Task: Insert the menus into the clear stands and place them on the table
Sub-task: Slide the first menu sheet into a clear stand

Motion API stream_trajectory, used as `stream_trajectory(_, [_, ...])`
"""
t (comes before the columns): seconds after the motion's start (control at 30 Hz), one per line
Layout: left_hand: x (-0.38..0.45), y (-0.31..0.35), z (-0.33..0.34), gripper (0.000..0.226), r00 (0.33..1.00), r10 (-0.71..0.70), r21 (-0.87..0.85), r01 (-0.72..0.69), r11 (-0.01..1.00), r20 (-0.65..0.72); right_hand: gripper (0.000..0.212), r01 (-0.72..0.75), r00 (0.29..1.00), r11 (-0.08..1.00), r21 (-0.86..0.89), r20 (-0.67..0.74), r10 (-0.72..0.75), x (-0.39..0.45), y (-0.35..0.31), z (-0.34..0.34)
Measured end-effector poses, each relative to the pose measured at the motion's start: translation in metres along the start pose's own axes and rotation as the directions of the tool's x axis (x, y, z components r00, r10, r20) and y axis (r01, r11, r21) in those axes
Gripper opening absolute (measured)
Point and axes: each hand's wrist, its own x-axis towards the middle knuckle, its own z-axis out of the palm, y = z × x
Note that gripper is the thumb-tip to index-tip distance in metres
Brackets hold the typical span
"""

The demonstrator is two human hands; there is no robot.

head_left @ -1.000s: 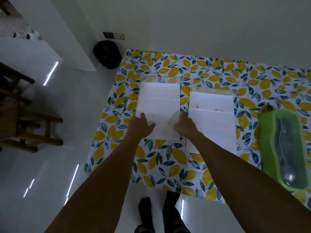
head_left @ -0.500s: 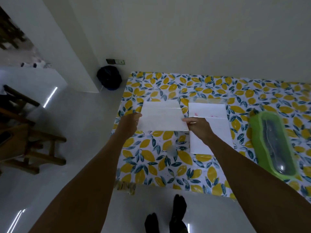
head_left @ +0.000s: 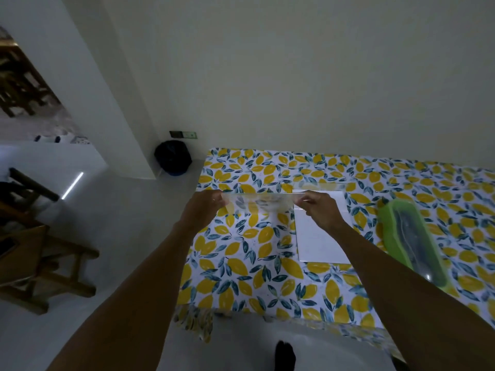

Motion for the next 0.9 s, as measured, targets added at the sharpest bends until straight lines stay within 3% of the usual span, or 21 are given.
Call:
stream_trajectory(0.07, [0.013,0.001,0.0,0.045,0.998,-0.057,0.0,0.057,0.998,-0.031,0.016,0.005,1.0,0.999,-0.049,-0.019,-0.006,0.011,-0.003,0.001])
stream_trajectory(0.17, [0.035,0.008,0.001,0.029,0.995,-0.049,0.029,0.051,0.998,-0.081,0.026,0.009,0.998,0.999,-0.046,-0.069,-0.013,0.036,-0.003,0.004])
stream_trajectory(0.23, [0.051,0.013,0.002,0.028,0.991,-0.068,0.043,0.073,0.996,-0.114,0.024,0.005,0.997,0.999,-0.038,-0.071,-0.008,0.054,-0.006,0.005])
stream_trajectory(0.4, [0.094,0.011,0.011,0.025,0.98,-0.077,0.1,0.097,0.99,-0.185,0.025,0.004,0.999,0.965,-0.261,-0.045,-0.017,0.109,-0.007,0.004])
stream_trajectory(0.5, [0.109,0.016,0.015,0.025,0.972,-0.09,0.085,0.111,0.99,-0.217,0.023,0.014,1.0,0.969,-0.248,0.003,-0.014,0.134,-0.005,0.005])
stream_trajectory(0.77, [0.13,0.016,0.018,0.029,0.967,-0.166,0.049,0.179,0.983,-0.194,0.027,0.069,0.996,0.931,-0.359,0.071,-0.046,0.16,-0.002,0.004])
stream_trajectory(0.9, [0.126,0.016,0.018,0.033,0.975,-0.176,0.139,0.195,0.971,-0.136,0.027,0.069,0.994,0.901,-0.429,0.111,-0.023,0.155,-0.003,0.001])
